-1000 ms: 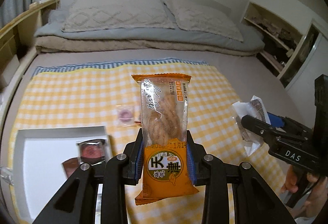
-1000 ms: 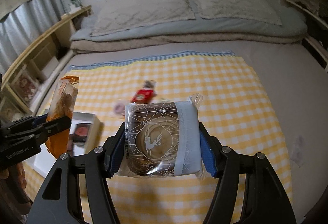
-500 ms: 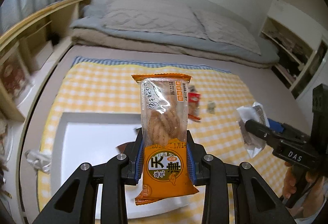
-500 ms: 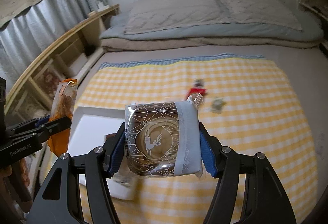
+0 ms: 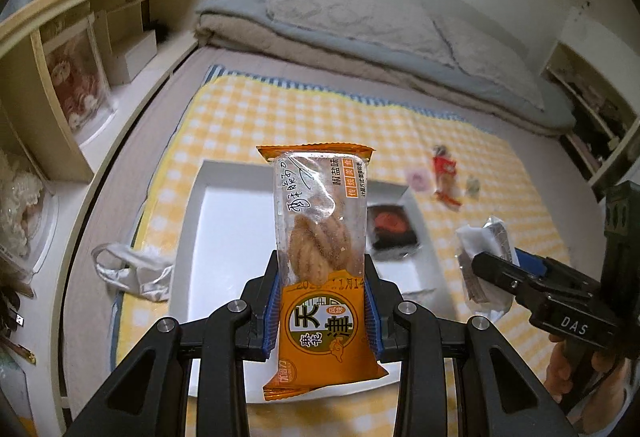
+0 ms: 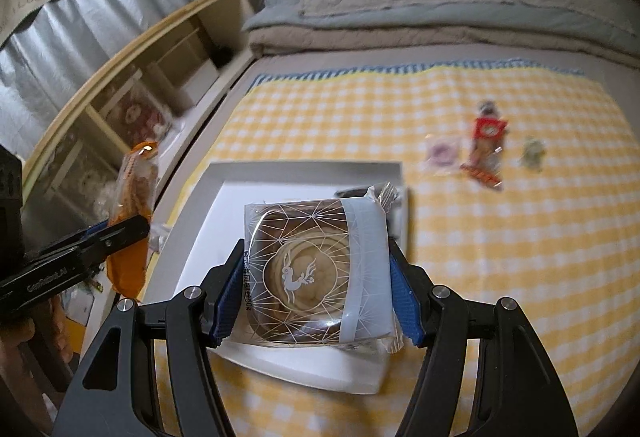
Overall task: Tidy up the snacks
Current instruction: 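Carry both packets over the white tray and lower them in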
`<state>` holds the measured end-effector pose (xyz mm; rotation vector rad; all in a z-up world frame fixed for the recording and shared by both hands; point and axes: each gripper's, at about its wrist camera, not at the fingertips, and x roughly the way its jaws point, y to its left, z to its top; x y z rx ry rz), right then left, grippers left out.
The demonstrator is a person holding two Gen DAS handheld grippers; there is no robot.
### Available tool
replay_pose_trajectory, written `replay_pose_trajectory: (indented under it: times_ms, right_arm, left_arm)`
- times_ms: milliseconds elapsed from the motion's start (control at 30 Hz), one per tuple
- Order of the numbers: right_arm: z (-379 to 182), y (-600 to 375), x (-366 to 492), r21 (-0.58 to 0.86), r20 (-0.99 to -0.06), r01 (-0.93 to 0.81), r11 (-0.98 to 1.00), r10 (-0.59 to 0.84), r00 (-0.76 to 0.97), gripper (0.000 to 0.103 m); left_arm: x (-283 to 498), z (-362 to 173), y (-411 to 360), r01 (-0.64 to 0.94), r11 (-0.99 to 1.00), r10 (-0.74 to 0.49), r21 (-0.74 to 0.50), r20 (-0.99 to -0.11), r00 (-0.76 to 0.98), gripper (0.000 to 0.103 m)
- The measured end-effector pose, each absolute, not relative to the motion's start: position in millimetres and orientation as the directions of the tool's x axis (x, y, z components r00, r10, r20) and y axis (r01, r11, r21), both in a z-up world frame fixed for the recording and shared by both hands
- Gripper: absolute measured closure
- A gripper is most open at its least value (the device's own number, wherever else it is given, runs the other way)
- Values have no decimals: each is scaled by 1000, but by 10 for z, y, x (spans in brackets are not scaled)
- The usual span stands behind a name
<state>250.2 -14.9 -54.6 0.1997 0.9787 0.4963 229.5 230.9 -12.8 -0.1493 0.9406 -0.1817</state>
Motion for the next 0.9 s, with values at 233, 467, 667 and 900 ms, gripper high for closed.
replay_pose_trajectory:
  times_ms: [233, 467, 667, 900]
  right_arm:
    - [-872, 297, 2404, 469, -752, -300, 830, 554, 357, 38]
    - [-1179, 651, 2349, 600, -726, -238, 763, 645, 238, 38]
    - [-1408, 835, 2337, 685, -687, -176, 707, 707, 169, 38]
    - [-1647, 950, 2384, 687, -706, -118, 717, 697, 123, 37]
  left_arm:
    - [2371, -430, 2473, 98, 978, -206, -182, -826, 524, 69]
    - [2545, -793, 2545, 87, 980, -200, -181, -881, 428, 68]
    - [2666, -985, 2706, 59, 981, -191, -183, -894, 406, 68]
    - [2827, -1174, 2762, 54, 988, -155, -145, -907, 392, 68]
